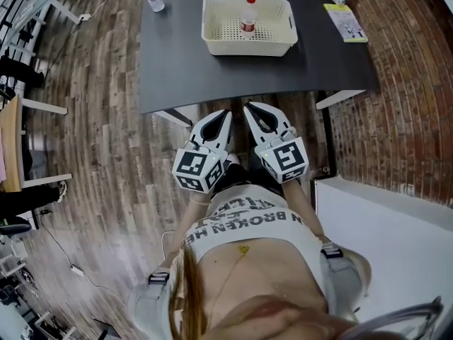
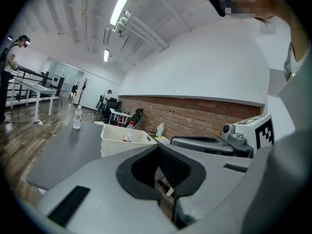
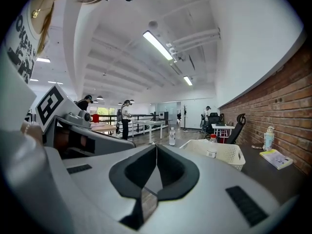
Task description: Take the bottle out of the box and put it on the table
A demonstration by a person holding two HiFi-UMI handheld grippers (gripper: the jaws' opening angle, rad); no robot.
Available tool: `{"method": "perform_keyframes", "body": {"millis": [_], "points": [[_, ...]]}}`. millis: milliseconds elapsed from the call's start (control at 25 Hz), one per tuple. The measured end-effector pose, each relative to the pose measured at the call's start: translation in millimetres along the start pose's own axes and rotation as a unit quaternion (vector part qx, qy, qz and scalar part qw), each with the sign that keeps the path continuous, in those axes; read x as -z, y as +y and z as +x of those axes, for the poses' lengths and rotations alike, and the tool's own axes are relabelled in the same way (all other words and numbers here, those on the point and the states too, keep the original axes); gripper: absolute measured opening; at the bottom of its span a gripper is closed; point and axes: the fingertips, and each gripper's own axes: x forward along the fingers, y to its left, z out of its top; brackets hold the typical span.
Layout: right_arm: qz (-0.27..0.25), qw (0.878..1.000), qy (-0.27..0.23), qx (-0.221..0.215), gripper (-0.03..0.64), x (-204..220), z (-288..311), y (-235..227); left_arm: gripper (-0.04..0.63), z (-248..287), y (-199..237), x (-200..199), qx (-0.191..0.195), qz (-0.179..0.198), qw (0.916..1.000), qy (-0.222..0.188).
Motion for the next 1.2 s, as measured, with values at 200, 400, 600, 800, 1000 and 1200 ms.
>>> {"method": "perform_keyframes", "body": {"millis": [200,400,600,800,1000,1200], "points": [[-0.003,1.0,0.0,-0.01,0.009,-2,20,-13,0.005,16,18,-3,-0.014,-0.007,0.9999,-0.001],[0.002,1.0,0.0,-0.021,0.009,-4,42,-39,0.005,49,32,-13,-0.018,-0.004,0.9998,0.004],[0.008,1.0,-0.007,-0.027,0.009,-8,65,-81,0.005,97,40,-27,-0.012,0.001,0.9998,0.012],[0.013,1.0,-0.005,-0.028,0.009,-15,84,-128,0.005,145,46,-48,-0.014,0.006,0.9998,0.01],[0.006,0.999,-0.017,-0.046,0.009,-26,108,-166,0.005,182,54,-64,-0.028,0.007,0.9996,0.007],[0.007,0.997,-0.002,-0.072,0.009,-24,122,-192,0.005,214,62,-67,-0.05,-0.001,0.9987,0.007]]}}
